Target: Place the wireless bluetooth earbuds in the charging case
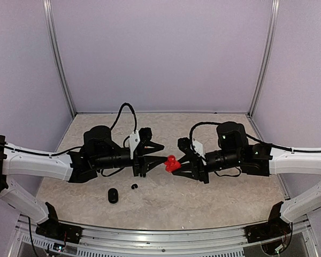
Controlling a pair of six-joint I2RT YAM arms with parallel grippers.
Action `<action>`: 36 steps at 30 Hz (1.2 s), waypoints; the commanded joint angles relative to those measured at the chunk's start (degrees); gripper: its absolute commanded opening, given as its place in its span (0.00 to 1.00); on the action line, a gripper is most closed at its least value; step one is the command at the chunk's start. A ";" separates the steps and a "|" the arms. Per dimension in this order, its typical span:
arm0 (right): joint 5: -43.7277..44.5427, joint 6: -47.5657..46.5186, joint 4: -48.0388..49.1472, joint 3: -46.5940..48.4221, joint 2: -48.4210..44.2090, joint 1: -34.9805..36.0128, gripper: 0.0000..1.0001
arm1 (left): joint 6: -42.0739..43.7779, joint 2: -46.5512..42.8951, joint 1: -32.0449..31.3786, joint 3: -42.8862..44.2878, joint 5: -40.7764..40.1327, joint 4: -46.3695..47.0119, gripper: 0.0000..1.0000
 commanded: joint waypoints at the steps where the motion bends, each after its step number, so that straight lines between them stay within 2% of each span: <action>1: -2.60 -0.41 -0.44 -0.66 -1.31 0.35 0.13 | -0.53 -1.21 0.89 -0.86 -2.95 2.48 0.44; 7: -1.51 -0.38 -0.05 -0.99 -1.32 0.32 0.13 | -0.78 -1.34 1.18 -1.70 -1.38 3.61 0.44; 14: -1.20 0.36 1.16 -3.01 -4.38 -1.68 0.13 | -7.07 -3.34 5.09 -5.01 3.35 10.31 0.47; 18: -1.95 0.29 2.95 -5.39 -8.12 -3.04 0.14 | -9.26 -2.63 6.48 -4.30 2.64 10.65 0.47; 21: -1.68 1.41 3.73 -6.45 -10.26 -4.32 0.15 | -12.68 0.42 7.97 0.54 -0.58 5.77 0.47; 26: -1.20 4.99 5.43 -7.96 -13.50 -8.32 0.15 | -15.97 12.03 8.02 13.23 -6.25 -5.80 0.49; 36: 1.42 11.90 7.94 -11.89 -21.74 -16.96 0.17 | -18.69 34.94 5.71 32.99 -6.88 -13.74 0.52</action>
